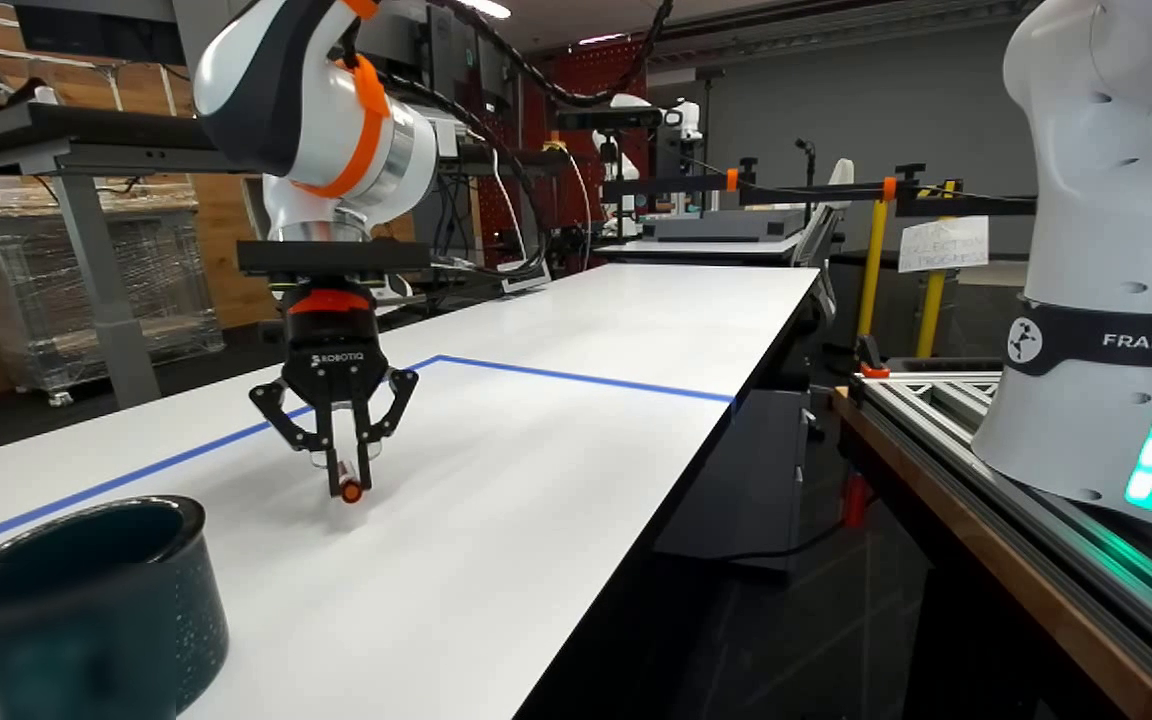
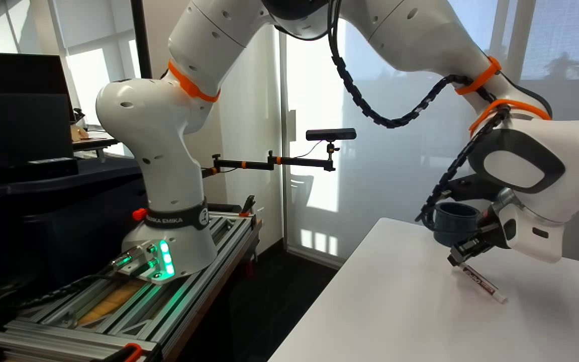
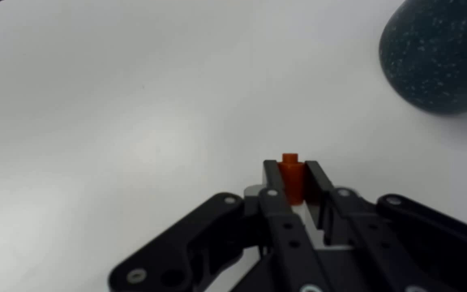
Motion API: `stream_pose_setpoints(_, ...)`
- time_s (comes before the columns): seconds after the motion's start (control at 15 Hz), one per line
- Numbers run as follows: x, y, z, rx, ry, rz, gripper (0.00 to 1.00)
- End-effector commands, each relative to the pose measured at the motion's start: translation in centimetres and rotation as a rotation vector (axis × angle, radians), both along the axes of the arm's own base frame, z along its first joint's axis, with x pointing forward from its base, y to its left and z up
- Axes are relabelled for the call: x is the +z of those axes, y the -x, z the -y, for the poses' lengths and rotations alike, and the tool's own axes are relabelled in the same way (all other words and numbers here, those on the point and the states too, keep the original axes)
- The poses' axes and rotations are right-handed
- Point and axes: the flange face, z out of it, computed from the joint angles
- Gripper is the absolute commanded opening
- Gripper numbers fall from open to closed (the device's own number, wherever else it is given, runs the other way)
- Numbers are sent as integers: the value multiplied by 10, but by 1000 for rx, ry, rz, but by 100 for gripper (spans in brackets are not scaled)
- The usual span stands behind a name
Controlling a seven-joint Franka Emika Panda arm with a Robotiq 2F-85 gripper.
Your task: Remove the red marker from the green mug.
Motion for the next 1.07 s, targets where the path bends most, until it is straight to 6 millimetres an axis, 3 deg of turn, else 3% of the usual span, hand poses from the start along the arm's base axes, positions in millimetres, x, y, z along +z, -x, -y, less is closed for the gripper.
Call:
stream_pose_setpoints(0.0, -5, 2, -8, 62, 10, 29, 42)
stream_pose_setpoints(0.2, 1, 5, -13, 108, -1, 33, 59)
stream_pose_setpoints(0.53, 48, 10, -17, 178, 52, 80, 97)
stream_pose_setpoints(1.0, 124, 18, -27, 366, 222, 198, 100)
